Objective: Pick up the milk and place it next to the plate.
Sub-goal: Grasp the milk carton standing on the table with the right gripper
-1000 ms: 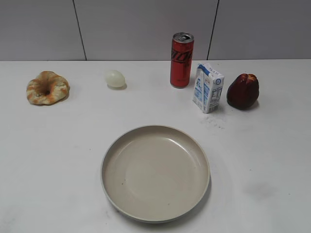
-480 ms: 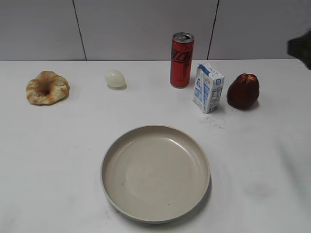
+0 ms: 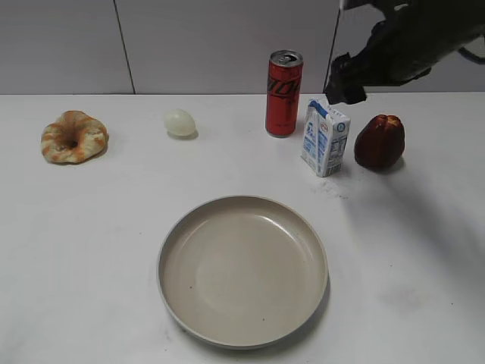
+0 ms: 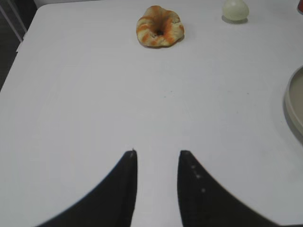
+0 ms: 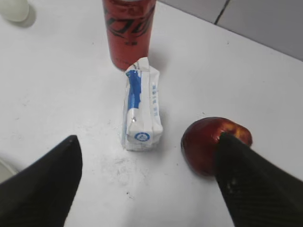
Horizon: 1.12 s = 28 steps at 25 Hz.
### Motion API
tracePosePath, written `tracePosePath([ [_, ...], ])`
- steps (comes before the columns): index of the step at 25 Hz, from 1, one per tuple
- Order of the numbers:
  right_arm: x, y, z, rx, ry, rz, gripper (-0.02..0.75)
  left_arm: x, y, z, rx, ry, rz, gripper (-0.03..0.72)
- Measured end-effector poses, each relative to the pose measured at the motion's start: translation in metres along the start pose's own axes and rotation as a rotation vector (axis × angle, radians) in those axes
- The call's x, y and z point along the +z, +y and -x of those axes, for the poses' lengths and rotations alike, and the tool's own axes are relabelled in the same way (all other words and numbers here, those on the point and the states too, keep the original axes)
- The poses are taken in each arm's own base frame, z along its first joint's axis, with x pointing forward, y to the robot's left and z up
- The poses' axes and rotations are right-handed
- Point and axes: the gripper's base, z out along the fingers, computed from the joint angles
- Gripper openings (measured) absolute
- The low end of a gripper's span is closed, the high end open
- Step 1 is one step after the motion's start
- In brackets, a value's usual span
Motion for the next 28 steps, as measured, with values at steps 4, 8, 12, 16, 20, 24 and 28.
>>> tracePosePath([
  [4, 0.037, 0.0, 0.005, 0.007, 0.072, 0.016, 0.661, 0.0, 0.0, 0.0, 0.0, 0.0, 0.0, 0.229],
  [8, 0.067, -0.001, 0.003, 0.009, 0.114, 0.02, 0.66, 0.0, 0.0, 0.0, 0.0, 0.0, 0.0, 0.228],
  [12, 0.091, -0.001, -0.002, 0.007, 0.151, 0.023, 0.655, 0.0, 0.0, 0.0, 0.0, 0.0, 0.0, 0.228],
  [16, 0.112, -0.001, -0.009, 0.006, 0.183, 0.024, 0.627, 0.0, 0.0, 0.0, 0.0, 0.0, 0.0, 0.228],
  [20, 0.122, -0.001, -0.015, 0.005, 0.206, 0.025, 0.528, 0.0, 0.0, 0.0, 0.0, 0.0, 0.0, 0.228],
  [24, 0.125, -0.001, -0.017, 0.002, 0.214, 0.024, 0.344, 0.0, 0.0, 0.0, 0.0, 0.0, 0.0, 0.228],
  [28, 0.124, -0.001, -0.015, 0.001, 0.22, 0.026, 0.3, 0.0, 0.0, 0.0, 0.0, 0.0, 0.0, 0.228],
])
